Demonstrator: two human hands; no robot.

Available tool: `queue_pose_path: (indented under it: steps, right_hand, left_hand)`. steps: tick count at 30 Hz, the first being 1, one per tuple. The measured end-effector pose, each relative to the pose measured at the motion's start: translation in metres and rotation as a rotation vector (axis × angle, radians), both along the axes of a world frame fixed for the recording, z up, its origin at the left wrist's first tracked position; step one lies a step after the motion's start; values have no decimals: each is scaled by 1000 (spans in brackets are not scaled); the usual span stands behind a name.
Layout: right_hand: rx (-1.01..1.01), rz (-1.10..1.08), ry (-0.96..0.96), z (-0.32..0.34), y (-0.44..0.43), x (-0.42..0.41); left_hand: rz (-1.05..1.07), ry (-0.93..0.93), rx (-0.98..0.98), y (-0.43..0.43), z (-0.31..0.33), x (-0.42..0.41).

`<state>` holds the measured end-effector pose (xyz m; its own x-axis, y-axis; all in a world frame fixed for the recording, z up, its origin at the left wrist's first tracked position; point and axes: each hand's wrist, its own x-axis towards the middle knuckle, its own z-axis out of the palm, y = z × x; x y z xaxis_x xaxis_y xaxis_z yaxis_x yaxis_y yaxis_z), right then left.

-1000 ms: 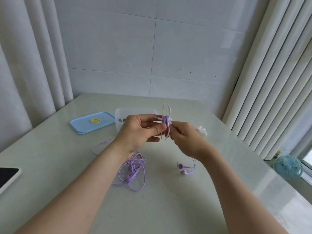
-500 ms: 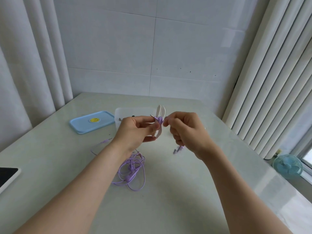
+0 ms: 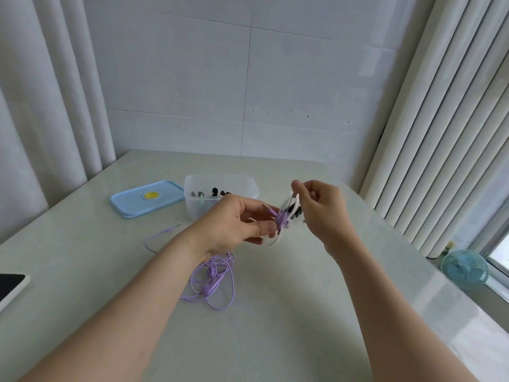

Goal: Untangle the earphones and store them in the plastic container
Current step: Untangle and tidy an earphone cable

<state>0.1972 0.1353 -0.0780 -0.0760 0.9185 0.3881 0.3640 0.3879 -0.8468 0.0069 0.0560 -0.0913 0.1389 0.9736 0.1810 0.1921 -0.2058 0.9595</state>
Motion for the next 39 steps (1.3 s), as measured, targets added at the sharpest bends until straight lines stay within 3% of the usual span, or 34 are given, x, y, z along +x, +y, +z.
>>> queue_pose_path:
  steps: [7, 11, 16, 18, 21, 24, 27, 31, 36, 39]
  right_hand:
    - [-247, 305, -217, -5, -13, -6]
    - [-399, 538, -223, -2, -26, -17]
    - [-482, 659, -217, 6, -36, -19]
    - [-461, 681, -206, 8, -39, -19]
    - [-250, 527, -197, 9, -38, -21]
    - [-10, 280, -232, 8, -32, -19]
    - [22, 187, -66, 9, -28, -16]
    - [-61, 122, 159, 9, -24, -13]
    - [42, -46, 28, 2, -15, -7]
    - [-165, 59, 143, 1, -6, -3]
  left_hand:
    - [216, -355, 95, 3, 6, 2]
    - [373, -330, 79, 6, 2, 0]
    - [487, -399, 69, 8, -1, 3]
    - [575, -335, 90, 12, -5, -1]
    - [646, -62, 153, 15, -13, -15]
    - [575, 123, 188, 14, -16, -20]
    - [473, 277, 190, 13, -15, -11]
    - [338, 292, 153, 10, -11, -4]
    - [173, 292, 101, 7, -11, -3]
    - [90, 168, 89, 5, -9, -3]
